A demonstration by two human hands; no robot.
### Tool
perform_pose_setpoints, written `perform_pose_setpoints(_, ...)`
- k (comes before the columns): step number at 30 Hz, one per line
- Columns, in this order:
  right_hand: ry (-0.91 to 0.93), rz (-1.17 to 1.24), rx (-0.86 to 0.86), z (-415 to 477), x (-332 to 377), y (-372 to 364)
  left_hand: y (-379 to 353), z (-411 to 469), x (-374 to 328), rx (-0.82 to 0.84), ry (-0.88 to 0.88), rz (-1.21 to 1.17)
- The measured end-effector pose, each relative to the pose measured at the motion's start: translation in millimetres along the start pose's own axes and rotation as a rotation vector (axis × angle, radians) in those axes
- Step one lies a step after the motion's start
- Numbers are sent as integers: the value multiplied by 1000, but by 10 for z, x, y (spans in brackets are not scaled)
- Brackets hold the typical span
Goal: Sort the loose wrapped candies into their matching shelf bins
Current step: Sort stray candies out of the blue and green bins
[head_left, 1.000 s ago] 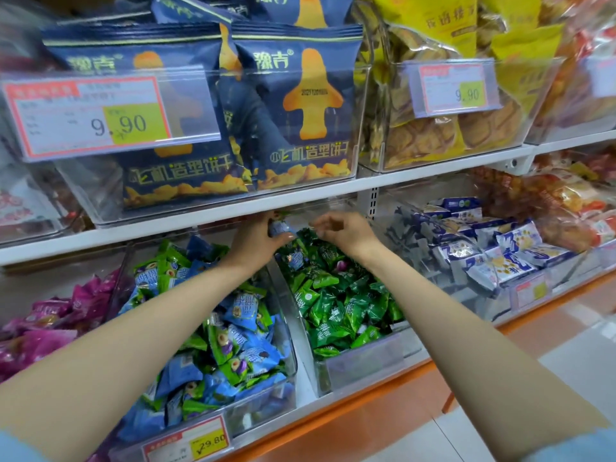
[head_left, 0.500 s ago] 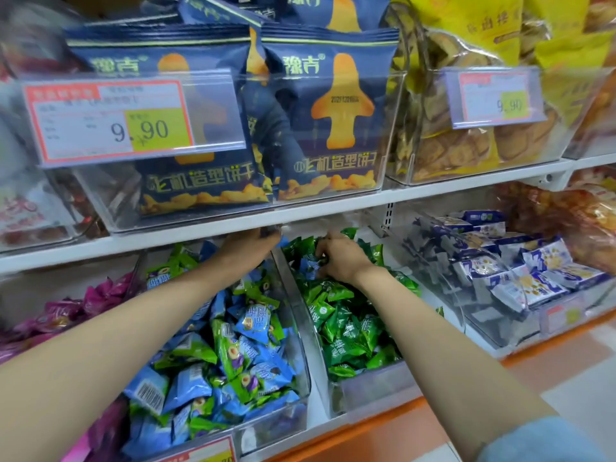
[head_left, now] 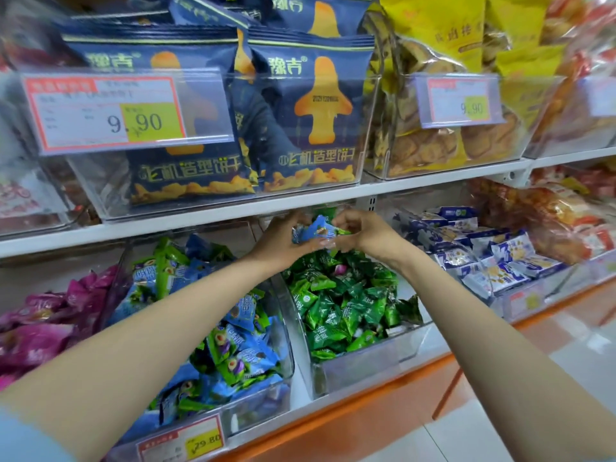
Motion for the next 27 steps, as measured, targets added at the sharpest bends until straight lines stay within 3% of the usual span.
perform_pose_setpoints(8,33,48,34,20,-18,0,-51,53,64,4,54,-13)
perform_pose_setpoints(11,8,124,-32,30,-98,120,-33,57,77,-10,52,39)
perform_pose_setpoints(13,48,-96,-73,-10,-117,196,-24,50,81,-33,43,59)
perform_pose_setpoints(17,54,-671,68,-49,-258,51,-65,57,128,-11,60,101)
perform_pose_setpoints(22,46,-875,88,-28,-377,-69,-32,30,77,4,89,111)
perform_pose_setpoints(25,53,-763,2,-9,-357,-23,-34,31,89,30,88,60)
perform_pose_setpoints(27,28,-426,-88,-4,-287,87,17,0,89,18,100,16)
Point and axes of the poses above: each hand's wrist, its own z-axis towards the middle knuckle, its own y-axis out of the back of the hand, x = y × z, the point moved 8 cm from there along z, towards the middle knuckle, and after that the axes turned 5 degrees about z, right-handed, at the moved point
